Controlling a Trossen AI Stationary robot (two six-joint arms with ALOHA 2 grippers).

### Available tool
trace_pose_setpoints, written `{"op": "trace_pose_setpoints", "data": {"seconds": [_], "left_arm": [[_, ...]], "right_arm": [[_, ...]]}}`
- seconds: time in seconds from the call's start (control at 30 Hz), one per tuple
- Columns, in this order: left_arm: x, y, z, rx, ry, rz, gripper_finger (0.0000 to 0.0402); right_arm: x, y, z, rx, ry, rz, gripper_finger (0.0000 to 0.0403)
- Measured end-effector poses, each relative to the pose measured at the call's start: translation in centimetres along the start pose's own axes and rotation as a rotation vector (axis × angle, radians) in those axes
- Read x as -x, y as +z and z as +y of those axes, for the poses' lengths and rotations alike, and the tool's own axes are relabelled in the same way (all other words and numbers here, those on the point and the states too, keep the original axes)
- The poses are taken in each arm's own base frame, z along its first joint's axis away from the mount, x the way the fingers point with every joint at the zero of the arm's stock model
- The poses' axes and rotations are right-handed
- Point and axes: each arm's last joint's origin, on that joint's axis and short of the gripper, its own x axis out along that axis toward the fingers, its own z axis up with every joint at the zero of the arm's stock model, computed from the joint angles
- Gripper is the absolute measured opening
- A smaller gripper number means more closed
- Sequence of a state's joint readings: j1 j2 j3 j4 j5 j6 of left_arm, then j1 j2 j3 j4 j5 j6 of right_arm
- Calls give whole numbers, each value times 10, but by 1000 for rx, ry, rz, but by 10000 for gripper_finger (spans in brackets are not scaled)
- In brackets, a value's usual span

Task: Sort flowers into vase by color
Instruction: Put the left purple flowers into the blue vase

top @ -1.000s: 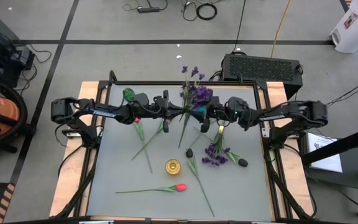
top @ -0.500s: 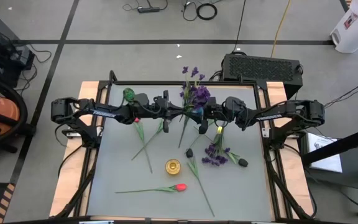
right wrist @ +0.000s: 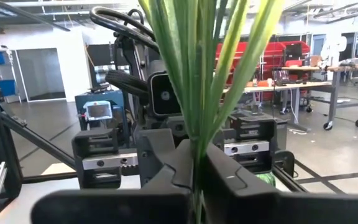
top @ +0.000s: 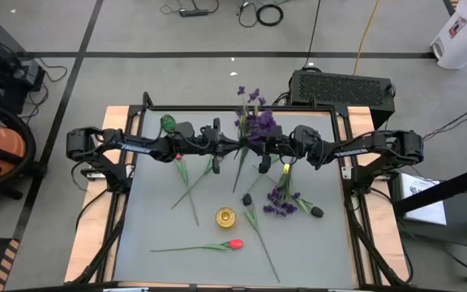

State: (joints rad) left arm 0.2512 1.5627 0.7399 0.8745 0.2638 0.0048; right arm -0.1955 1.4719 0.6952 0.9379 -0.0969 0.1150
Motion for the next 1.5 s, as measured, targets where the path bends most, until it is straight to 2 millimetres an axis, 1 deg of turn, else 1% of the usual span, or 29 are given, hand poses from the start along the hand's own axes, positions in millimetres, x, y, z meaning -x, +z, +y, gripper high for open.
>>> {"op": "trace_pose_setpoints", "data": {"seconds": [0.2, 0.27, 0.33, 0.5, 0.6, 0.77, 0.87, 1.03, 1.17, 1.37, 1.5], "left_arm": [[0, 0, 0, 0, 0, 1, 11], [0, 0, 0, 0, 1, 1, 18], [0, 0, 0, 0, 1, 1, 34], [0, 0, 1, -1, 11, 0, 88], [0, 0, 1, 0, 12, 3, 109], [1, -2, 0, 7, 13, 31, 116], [4, 1, 0, 12, 12, 53, 116], [13, 12, -3, 16, 11, 95, 116], [24, 22, -6, 12, 8, 142, 116], [46, 33, -11, 31, 21, 263, 116], [60, 42, -14, 15, 63, 297, 116]], "right_arm": [[0, 0, 0, 0, 1, 4, 3], [0, 0, 0, -1, 1, 6, 2], [0, -1, 0, -1, 2, 6, 2], [0, -1, 0, -1, 6, 7, 1], [0, -1, 0, -1, 7, 10, 1], [1, -1, 1, 3, 5, 32, 0], [3, 0, 1, 19, 3, 64, 0], [9, 8, 2, 44, 1, 81, 0], [17, 18, 4, 72, -8, 102, 0], [35, 35, 4, 143, -126, 159, 0], [50, 49, 4, 186, -190, 173, 0]]}}
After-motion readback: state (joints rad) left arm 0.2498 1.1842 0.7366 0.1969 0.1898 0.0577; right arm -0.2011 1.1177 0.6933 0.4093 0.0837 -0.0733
